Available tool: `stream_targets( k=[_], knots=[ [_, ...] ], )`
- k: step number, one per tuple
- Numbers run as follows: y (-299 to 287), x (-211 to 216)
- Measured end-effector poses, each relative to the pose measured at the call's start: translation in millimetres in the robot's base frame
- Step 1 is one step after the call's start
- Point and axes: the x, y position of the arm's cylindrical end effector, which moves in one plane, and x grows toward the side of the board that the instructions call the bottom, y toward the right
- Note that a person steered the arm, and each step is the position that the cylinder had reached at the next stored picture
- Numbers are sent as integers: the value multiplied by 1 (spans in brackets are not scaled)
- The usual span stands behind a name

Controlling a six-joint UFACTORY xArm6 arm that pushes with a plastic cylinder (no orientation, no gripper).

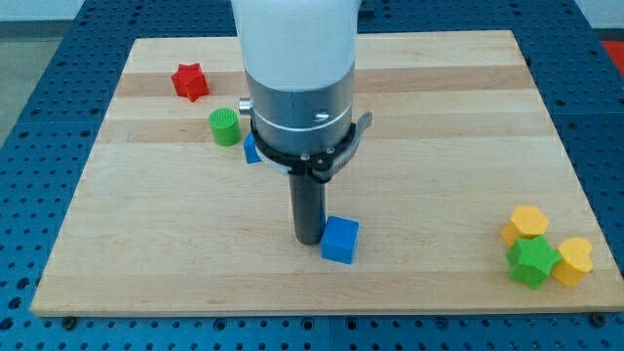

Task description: Slide the blue cube to the left side of the green star

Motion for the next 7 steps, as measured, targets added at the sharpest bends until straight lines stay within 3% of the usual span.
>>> stream_targets(
  k=[2,7],
  knots=[
    [39,22],
    [170,26]
  ],
)
